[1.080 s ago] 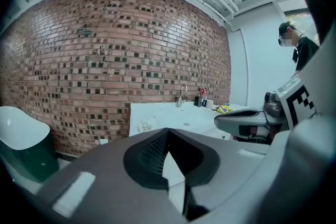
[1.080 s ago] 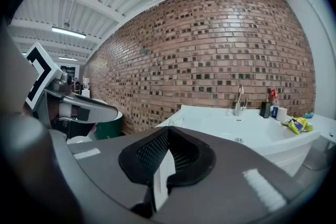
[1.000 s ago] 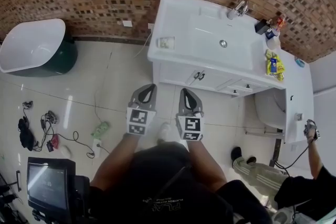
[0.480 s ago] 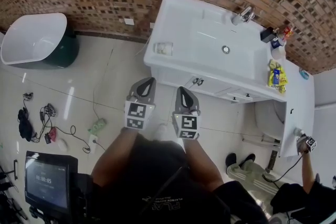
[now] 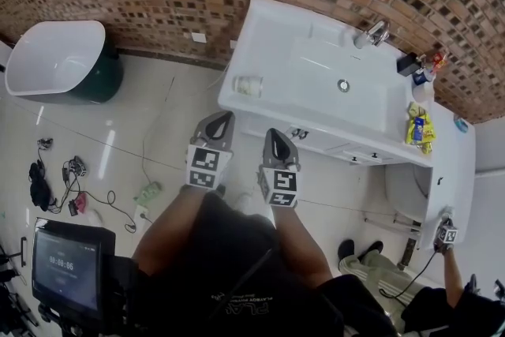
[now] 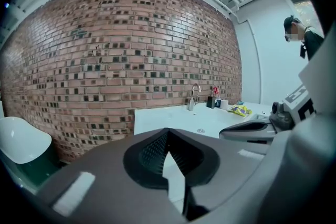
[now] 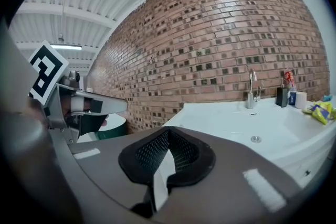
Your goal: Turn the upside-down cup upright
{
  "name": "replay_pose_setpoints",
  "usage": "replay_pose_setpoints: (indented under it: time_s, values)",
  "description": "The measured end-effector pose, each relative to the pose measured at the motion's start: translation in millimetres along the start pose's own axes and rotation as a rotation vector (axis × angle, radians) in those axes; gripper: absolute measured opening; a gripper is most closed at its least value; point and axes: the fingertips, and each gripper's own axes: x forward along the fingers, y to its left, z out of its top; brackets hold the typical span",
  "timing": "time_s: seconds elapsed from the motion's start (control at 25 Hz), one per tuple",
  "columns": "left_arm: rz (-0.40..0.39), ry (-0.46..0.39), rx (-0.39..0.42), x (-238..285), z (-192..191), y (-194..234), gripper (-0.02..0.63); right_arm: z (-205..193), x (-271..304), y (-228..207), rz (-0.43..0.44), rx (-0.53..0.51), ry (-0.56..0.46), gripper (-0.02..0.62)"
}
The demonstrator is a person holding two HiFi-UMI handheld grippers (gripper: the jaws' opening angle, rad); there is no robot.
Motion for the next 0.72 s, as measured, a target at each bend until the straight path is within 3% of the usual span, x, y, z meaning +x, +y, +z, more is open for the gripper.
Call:
replay_pose_setpoints:
  time_s: [0.4,0.72]
  values:
    - [-0.013,-0.033,0.007,43,22,42,-0.002,5,55,-11,-0.020,-0.066,0.066,0.014]
    - [-0.017,0.004,-0.017,59,5,74,-0.002,-5,93,-11,-0.030,-0.070,0.147,0.014]
